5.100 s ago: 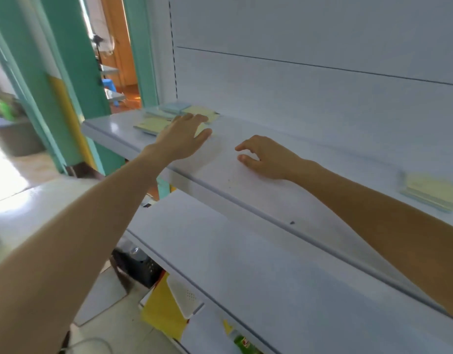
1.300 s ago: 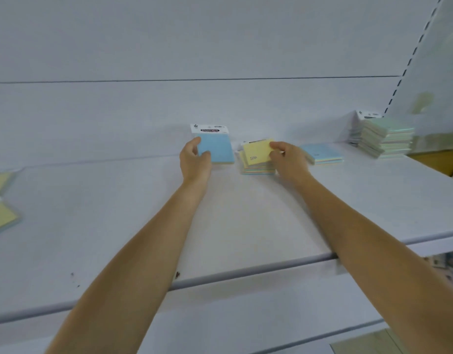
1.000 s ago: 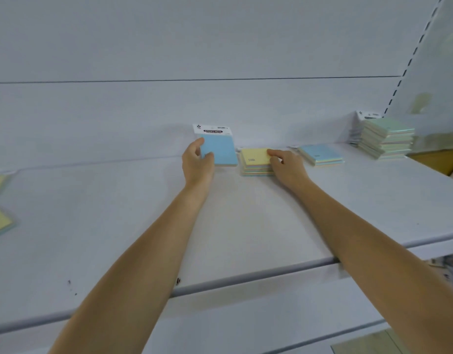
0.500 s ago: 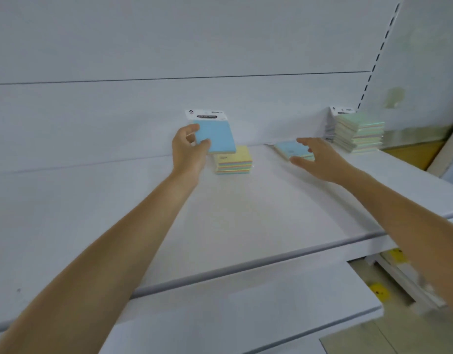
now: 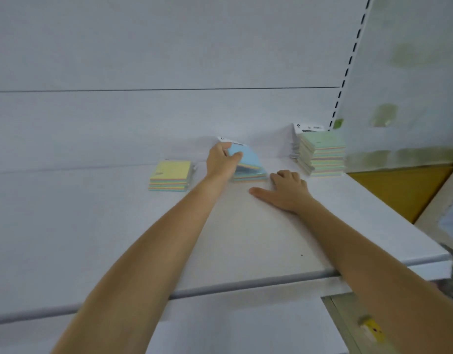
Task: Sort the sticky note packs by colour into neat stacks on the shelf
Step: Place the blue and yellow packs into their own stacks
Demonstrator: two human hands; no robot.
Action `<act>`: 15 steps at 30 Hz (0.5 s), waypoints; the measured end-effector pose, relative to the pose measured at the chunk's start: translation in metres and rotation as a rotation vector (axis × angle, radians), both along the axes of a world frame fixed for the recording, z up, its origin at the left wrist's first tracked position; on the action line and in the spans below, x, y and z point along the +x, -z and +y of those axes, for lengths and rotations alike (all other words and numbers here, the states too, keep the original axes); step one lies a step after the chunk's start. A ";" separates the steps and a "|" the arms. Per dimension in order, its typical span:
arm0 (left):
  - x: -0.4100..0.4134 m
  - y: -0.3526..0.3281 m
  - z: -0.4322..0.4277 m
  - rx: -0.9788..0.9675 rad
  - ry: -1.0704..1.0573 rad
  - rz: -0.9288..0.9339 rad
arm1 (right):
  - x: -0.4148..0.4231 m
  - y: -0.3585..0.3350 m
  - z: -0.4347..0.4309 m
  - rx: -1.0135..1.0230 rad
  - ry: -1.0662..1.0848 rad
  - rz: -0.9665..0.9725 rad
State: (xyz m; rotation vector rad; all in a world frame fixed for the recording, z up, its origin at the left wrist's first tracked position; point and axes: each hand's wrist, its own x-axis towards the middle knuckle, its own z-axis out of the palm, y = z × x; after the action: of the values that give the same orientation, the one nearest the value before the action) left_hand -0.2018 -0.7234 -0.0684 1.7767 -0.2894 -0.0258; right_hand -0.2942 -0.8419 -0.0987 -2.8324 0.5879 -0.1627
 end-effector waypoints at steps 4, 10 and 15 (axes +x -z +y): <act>-0.002 0.012 -0.007 0.273 0.011 -0.109 | 0.003 0.005 -0.007 0.011 -0.019 -0.017; -0.002 0.022 -0.003 0.345 0.045 -0.133 | 0.003 0.005 -0.007 0.018 -0.031 -0.044; -0.005 0.025 0.001 0.471 0.106 -0.144 | 0.002 0.004 -0.006 0.022 -0.034 -0.041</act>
State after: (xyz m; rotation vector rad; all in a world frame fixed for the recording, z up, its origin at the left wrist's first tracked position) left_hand -0.2063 -0.7224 -0.0937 2.2330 -0.5134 -0.0444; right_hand -0.2923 -0.8477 -0.1032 -2.8087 0.5287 -0.2061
